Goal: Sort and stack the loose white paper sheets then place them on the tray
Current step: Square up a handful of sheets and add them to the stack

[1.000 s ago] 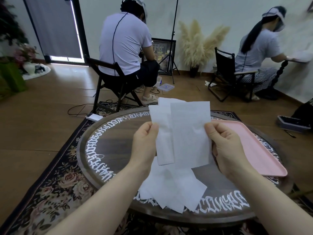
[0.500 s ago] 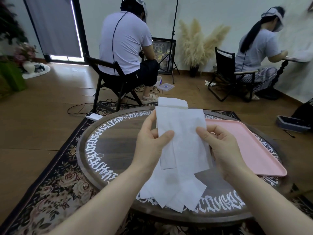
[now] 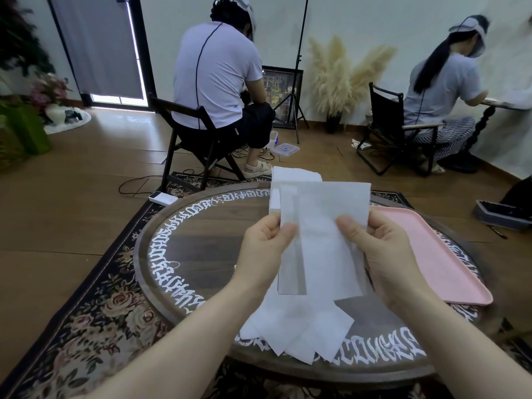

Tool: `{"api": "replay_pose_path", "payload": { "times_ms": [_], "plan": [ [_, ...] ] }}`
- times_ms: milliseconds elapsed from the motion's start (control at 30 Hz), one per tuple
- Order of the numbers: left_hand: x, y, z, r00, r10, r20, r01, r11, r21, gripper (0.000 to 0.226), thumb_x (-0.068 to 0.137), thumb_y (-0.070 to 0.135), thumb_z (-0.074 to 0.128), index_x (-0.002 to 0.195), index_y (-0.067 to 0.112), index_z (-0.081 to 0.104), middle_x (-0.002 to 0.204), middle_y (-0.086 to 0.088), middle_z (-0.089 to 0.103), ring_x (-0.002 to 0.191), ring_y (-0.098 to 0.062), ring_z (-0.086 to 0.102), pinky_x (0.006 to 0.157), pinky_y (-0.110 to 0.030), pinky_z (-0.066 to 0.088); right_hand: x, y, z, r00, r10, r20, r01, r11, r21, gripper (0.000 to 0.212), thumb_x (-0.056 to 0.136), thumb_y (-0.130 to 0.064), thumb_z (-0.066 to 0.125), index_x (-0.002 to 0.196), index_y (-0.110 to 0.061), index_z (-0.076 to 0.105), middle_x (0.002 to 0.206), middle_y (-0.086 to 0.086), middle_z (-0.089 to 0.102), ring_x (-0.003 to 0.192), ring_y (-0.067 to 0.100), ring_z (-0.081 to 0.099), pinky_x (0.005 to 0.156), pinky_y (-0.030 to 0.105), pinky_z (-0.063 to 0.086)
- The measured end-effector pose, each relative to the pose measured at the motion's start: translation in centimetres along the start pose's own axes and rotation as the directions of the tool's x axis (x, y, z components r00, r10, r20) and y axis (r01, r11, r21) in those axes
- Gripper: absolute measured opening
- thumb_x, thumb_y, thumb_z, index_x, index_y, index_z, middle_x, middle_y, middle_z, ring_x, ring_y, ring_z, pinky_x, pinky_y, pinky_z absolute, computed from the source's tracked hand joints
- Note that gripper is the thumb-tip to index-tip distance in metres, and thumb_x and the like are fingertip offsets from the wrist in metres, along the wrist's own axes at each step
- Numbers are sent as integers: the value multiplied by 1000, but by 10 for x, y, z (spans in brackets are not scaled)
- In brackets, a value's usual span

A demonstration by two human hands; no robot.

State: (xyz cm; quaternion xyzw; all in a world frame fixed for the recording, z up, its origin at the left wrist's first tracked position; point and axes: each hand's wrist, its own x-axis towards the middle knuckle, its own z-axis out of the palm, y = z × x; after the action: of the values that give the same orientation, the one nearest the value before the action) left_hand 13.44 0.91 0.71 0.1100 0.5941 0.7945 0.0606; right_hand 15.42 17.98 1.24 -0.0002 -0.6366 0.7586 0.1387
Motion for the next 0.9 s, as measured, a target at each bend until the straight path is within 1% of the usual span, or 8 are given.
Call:
{"api": "replay_pose_path", "payload": {
  "times_ms": [33,100,200,367,500,633,767,900],
  "plan": [
    [0,-1,1,1000,-13,14,13,1000,-8,20,100,9,52,111,10,69,91,-2,76,70,-6,69,53,-15,48,-1,2,1,1000,12,14,-12,1000,-11,35,76,-23,72,107,-6,69,99,11,76,85,25,74,68,33,60],
    [0,-1,2,998,-43,36,44,999,-24,20,99,14,53,110,13,70,89,1,76,69,-6,70,52,-17,49,-1,6,2,999,28,19,-27,998,-50,34,76,-23,72,106,-7,69,100,11,76,88,27,73,76,38,60],
    [1,-2,1,995,-88,54,87,996,7,20,99,19,54,109,19,71,96,-1,77,77,-12,70,61,-25,53,0,6,3,999,35,-4,-36,996,-77,38,73,-27,74,105,-7,69,101,11,76,93,31,71,84,45,55],
    [1,-3,0,989,-119,85,119,993,3,21,100,24,52,108,23,72,102,-3,76,86,-17,71,74,-36,55,-1,5,3,1000,26,-9,-27,995,-99,40,74,-28,73,107,-7,67,98,8,77,86,24,73,73,34,59],
    [0,-4,0,987,-120,102,121,993,-1,22,101,24,51,111,23,71,102,-2,76,85,-16,72,72,-34,57,-1,6,4,999,44,-31,-47,993,-111,30,82,-22,72,107,-7,67,99,9,76,92,30,72,79,41,57],
    [-1,-3,1,987,-119,108,120,993,-1,23,101,24,50,110,23,71,102,-2,76,85,-17,71,73,-35,56,-2,7,5,997,51,-50,-57,993,-107,29,82,-22,73,107,-7,68,100,10,76,95,34,72,85,47,56],
    [0,-4,1,986,-128,105,129,992,-9,25,102,26,47,110,22,70,105,-5,76,87,-19,70,77,-38,56,-3,7,5,997,51,-60,-57,992,-109,28,83,-23,72,107,-9,68,99,8,77,93,30,73,80,42,57],
    [1,-4,0,986,-121,110,125,992,-23,37,98,41,47,116,16,69,107,-9,75,87,-20,70,77,-37,55,-4,6,7,995,72,-62,-78,993,-88,24,86,-19,71,108,-9,67,99,8,77,91,28,73,73,36,58]
  ]
}}
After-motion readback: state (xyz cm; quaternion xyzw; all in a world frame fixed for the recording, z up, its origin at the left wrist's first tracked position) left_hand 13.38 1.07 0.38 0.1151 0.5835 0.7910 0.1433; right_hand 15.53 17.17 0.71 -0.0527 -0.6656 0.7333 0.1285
